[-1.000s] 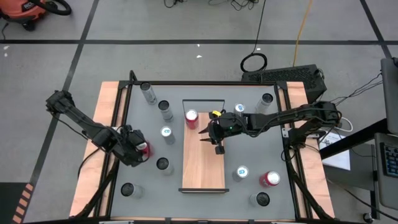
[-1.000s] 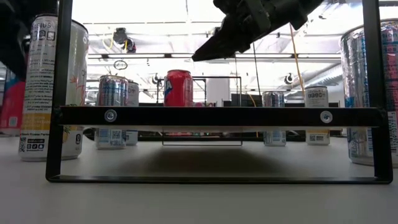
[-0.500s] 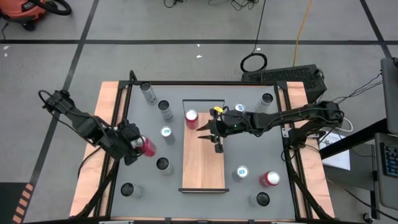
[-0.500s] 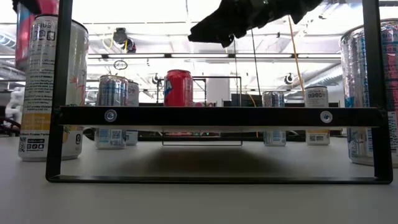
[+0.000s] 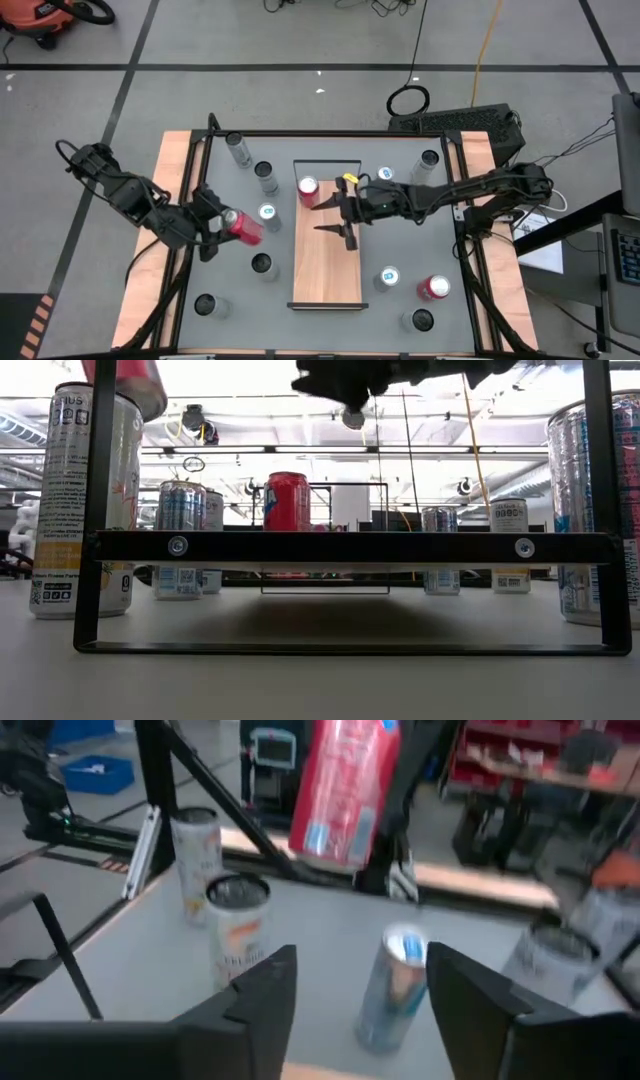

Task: Place canned beverage on shelf
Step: Put the left red soda can aligned with the other red soda can on the shelf

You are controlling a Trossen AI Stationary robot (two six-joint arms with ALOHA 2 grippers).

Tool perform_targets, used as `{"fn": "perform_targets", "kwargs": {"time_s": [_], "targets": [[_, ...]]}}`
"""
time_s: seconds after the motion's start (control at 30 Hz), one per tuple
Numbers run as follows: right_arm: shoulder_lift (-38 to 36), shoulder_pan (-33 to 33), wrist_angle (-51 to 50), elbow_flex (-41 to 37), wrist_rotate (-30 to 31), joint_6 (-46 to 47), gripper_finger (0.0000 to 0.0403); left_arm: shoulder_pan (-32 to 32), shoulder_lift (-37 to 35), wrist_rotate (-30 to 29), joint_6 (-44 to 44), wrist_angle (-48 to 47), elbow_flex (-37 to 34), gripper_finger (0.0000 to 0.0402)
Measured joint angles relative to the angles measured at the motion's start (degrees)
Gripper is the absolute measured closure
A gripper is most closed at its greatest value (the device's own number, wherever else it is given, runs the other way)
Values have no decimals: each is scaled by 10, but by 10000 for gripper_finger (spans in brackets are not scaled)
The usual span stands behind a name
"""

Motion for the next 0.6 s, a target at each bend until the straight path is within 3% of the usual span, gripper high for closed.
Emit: {"fn": "perform_targets", "kwargs": {"time_s": [0.2, 0.37, 0.6], "targets": [[0, 2, 68, 0, 0, -11, 178, 1, 16, -29, 5, 36, 0, 112], [0, 2, 46, 0, 1, -1, 156, 26, 37, -42, 8, 68, 0, 112], [0, 18, 7, 0, 32, 32, 115, 79, 75, -24, 106, 187, 0, 112]]}}
